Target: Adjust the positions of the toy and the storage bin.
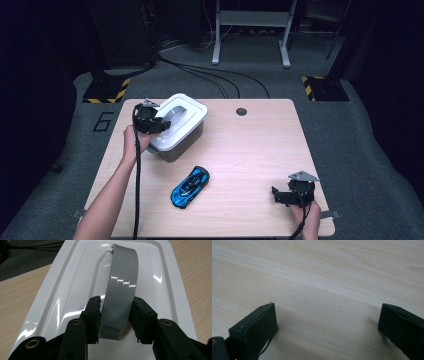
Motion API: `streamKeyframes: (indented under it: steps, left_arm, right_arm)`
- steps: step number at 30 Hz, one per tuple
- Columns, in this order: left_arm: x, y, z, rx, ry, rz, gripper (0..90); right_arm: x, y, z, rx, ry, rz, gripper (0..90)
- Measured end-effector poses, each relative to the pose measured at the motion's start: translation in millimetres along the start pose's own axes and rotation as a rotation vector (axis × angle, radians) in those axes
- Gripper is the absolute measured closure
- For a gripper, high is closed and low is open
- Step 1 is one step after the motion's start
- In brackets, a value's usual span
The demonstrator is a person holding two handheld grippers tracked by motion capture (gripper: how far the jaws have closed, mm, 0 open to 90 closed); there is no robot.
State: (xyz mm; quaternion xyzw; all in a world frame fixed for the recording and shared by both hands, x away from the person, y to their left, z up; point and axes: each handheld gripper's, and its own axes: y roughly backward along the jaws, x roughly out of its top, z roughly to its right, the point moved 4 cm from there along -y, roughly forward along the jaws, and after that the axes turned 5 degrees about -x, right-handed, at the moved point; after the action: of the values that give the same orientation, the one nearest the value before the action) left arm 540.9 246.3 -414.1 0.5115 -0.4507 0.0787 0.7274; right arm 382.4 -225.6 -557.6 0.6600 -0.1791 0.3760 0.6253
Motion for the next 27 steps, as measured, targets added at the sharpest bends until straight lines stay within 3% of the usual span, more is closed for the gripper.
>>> streamKeyframes:
  steps: [2,5,7,10,16,27]
  left_arm:
    - [-0.2,0.2,-0.3,0.0,-0.002,-0.004,52.1]
    - [-0.9,3.2,-2.4,-0.007,-0.017,-0.004,50.3]
    - [-1.0,4.5,-2.7,-0.008,-0.005,0.004,53.8]
    - [-0.9,4.6,-1.4,-0.008,-0.036,-0.014,62.2]
    - [2.2,0.7,5.6,-0.007,-0.026,-0.013,63.6]
    - [6.6,-6.6,17.4,-0.007,-0.048,-0.012,65.8]
  right_arm:
    - [0.1,-0.1,-0.1,-0.001,-0.003,0.001,1.2]
    - [0.1,-0.1,-0.2,0.0,-0.004,0.001,1.2]
    - [0.3,-0.2,-0.6,0.001,-0.008,0.002,1.1]
    - [0.2,-0.1,-0.5,0.001,-0.006,0.001,1.1]
    - [0.3,-0.2,-0.7,0.0,-0.01,0.002,1.1]
    - [0.3,-0.2,-0.6,0.0,-0.009,0.002,1.2]
